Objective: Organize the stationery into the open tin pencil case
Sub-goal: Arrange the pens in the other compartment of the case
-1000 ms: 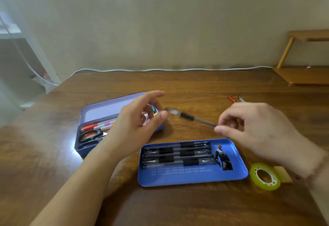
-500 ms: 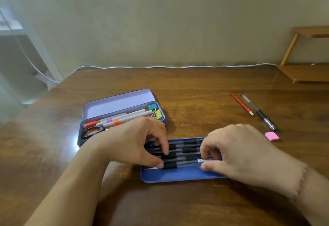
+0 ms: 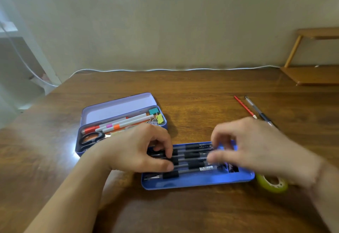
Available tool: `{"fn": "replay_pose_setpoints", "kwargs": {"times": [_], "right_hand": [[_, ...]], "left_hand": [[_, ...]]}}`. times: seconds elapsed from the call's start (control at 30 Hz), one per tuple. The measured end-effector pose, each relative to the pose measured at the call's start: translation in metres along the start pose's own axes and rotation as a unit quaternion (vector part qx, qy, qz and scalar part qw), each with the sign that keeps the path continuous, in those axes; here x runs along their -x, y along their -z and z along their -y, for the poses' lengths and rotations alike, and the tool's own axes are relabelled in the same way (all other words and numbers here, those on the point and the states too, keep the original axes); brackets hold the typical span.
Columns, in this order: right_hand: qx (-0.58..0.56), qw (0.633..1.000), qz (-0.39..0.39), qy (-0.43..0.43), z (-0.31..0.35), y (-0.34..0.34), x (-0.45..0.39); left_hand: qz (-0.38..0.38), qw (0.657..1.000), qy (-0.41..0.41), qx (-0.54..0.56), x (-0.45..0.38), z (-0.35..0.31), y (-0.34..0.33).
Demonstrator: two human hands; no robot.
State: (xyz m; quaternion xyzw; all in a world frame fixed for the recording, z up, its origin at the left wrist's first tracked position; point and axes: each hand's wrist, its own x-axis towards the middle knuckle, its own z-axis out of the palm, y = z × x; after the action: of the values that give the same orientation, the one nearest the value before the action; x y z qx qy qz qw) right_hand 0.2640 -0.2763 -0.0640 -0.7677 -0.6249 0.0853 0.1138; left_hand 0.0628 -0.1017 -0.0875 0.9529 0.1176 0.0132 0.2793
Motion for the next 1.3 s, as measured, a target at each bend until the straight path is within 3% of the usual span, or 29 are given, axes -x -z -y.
{"fn": "replay_pose_setpoints", "kwargs": {"times": [0.1,0.13,0.23,0.4,0.53,0.7,0.77,0.83,0.9,1.0,1.13,1.3], "right_hand": [[-0.040,0.975,-0.165,-0.143,-0.045,0.017,-0.007],[-0.018,0.964,-0.176,-0.201,-0.061,0.022,-0.010],[0.016,0.941,-0.086,-0.326,-0.097,0.021,-0.015],[-0.021,0.928,-0.033,-0.371,-0.103,0.012,-0.021],[-0.020,0.922,-0.046,-0.385,-0.103,0.011,-0.023],[-0.038,0.941,-0.175,-0.288,-0.090,0.019,-0.016],[-0.102,0.957,-0.175,-0.208,-0.074,0.025,-0.010],[-0.199,0.966,-0.116,-0.114,-0.056,0.031,-0.003],[-0.277,0.960,-0.003,-0.029,-0.038,0.032,0.003],[-0.245,0.962,0.120,0.031,-0.024,0.018,0.005],[-0.162,0.977,0.126,0.063,-0.016,0.002,0.001],[-0.120,0.983,0.127,0.058,-0.009,-0.006,0.001]], "left_hand": [[-0.062,0.998,-0.020,-0.003,-0.003,0.002,-0.003],[-0.080,0.997,-0.021,-0.011,-0.004,0.002,-0.004],[-0.120,0.992,-0.025,-0.026,-0.006,0.002,-0.007],[-0.155,0.987,-0.039,-0.011,-0.006,0.002,-0.006],[-0.049,0.997,-0.028,-0.055,-0.002,-0.002,-0.002],[0.003,0.995,-0.008,-0.100,-0.003,-0.006,-0.005],[0.000,0.996,-0.005,-0.094,-0.003,-0.006,-0.005],[0.002,0.996,0.002,-0.085,-0.004,-0.006,-0.004],[0.007,0.997,0.010,-0.072,-0.004,-0.007,-0.004],[0.002,0.999,0.011,-0.046,-0.002,-0.006,-0.003],[-0.049,0.998,0.007,0.028,0.001,0.003,0.001],[-0.083,0.996,0.009,0.024,0.000,0.005,0.000]]}}
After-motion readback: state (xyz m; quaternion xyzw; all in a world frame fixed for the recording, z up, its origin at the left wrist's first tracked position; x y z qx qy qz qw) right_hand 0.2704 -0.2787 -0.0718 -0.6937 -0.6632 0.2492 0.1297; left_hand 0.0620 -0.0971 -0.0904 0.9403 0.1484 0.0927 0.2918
